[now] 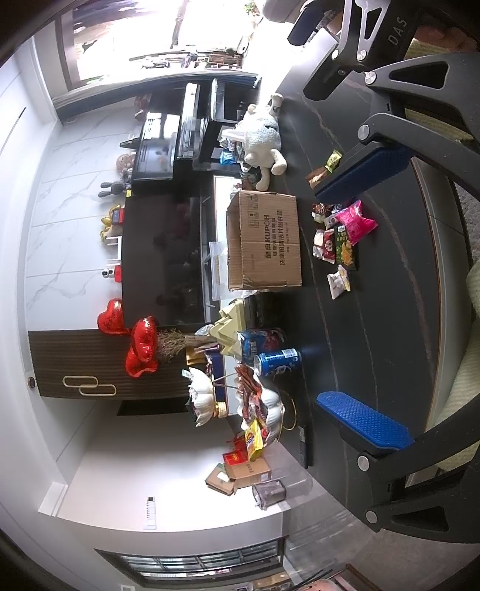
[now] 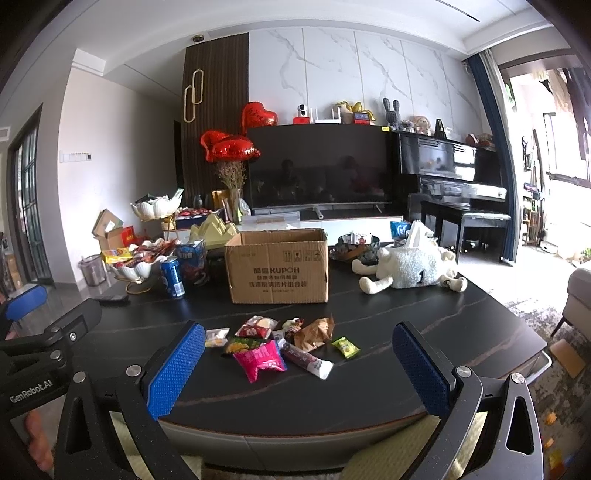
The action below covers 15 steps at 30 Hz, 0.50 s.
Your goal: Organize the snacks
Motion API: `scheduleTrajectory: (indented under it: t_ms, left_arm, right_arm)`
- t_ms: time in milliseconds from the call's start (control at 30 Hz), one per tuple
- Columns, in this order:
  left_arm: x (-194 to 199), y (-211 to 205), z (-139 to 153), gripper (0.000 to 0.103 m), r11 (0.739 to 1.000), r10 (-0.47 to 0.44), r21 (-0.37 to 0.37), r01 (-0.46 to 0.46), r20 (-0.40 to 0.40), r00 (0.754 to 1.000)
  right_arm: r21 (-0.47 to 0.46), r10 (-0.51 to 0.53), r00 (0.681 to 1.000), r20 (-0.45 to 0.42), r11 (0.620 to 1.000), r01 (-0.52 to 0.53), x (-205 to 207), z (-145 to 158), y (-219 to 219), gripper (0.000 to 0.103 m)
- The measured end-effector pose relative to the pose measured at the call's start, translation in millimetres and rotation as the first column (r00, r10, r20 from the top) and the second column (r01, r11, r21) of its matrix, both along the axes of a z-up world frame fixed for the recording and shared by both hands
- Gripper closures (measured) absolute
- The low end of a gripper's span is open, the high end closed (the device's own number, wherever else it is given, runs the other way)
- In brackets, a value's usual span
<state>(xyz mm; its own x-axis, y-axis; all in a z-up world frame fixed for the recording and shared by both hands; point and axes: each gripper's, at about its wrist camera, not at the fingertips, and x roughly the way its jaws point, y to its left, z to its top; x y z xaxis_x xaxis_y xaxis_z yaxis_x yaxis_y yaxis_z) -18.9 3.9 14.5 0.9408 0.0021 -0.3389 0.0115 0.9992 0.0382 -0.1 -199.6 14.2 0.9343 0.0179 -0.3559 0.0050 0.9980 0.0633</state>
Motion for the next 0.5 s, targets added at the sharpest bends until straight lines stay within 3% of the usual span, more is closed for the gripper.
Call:
scheduleTrajectory:
  t_ms: [500]
  left_arm:
    - [-0.4, -0.8, -0.8, 0.000, 1.000, 0.000, 0.002, 0.000, 0.002, 1.000]
  right_arm:
    - [-0.004, 0.002, 1.000, 0.007, 1.000, -0.002, -0.9, -0.3, -1.1, 0.000]
